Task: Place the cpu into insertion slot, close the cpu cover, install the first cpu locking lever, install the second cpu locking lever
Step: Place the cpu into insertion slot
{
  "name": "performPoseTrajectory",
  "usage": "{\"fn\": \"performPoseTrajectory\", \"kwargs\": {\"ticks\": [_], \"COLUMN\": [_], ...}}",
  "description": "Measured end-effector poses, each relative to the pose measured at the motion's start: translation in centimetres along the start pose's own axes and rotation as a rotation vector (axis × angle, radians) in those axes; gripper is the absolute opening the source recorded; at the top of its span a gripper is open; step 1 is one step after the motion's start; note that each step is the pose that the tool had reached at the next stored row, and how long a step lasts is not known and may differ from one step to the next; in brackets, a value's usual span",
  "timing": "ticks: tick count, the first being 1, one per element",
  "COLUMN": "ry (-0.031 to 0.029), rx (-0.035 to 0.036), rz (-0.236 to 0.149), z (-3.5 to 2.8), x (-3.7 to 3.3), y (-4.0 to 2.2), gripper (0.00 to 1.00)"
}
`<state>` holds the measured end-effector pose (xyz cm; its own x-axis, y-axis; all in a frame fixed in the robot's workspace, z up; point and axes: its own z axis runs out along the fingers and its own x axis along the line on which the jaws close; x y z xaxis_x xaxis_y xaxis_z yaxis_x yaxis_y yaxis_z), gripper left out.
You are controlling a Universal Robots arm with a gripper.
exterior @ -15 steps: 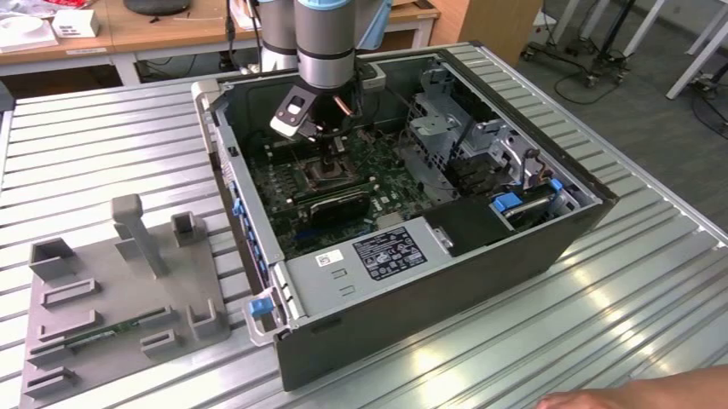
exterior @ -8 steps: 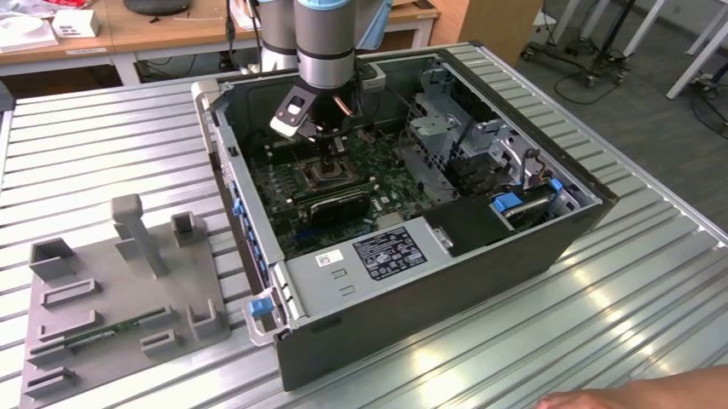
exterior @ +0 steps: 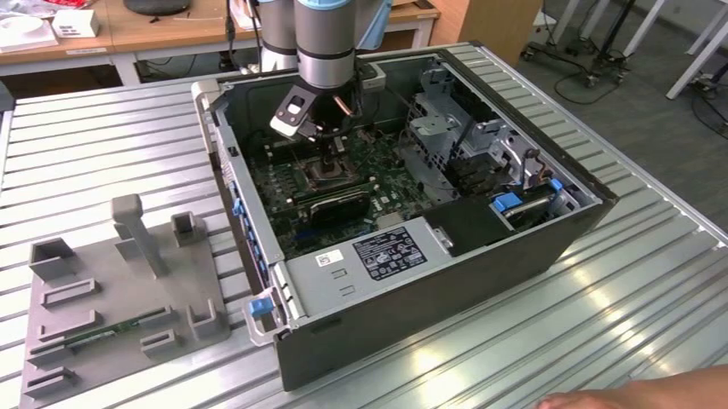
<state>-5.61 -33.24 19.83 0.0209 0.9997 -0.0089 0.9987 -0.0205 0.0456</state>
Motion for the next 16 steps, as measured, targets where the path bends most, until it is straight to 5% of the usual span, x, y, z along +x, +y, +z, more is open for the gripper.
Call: {"fn": "performPoseTrajectory", "kwargs": {"ticks": [16], "ry": [-0.0008], "rx": [0.0004], "rz": [0.0], "z": [-2.67], "x": [-0.03], "y": [0.12], "gripper": [0.1]}}
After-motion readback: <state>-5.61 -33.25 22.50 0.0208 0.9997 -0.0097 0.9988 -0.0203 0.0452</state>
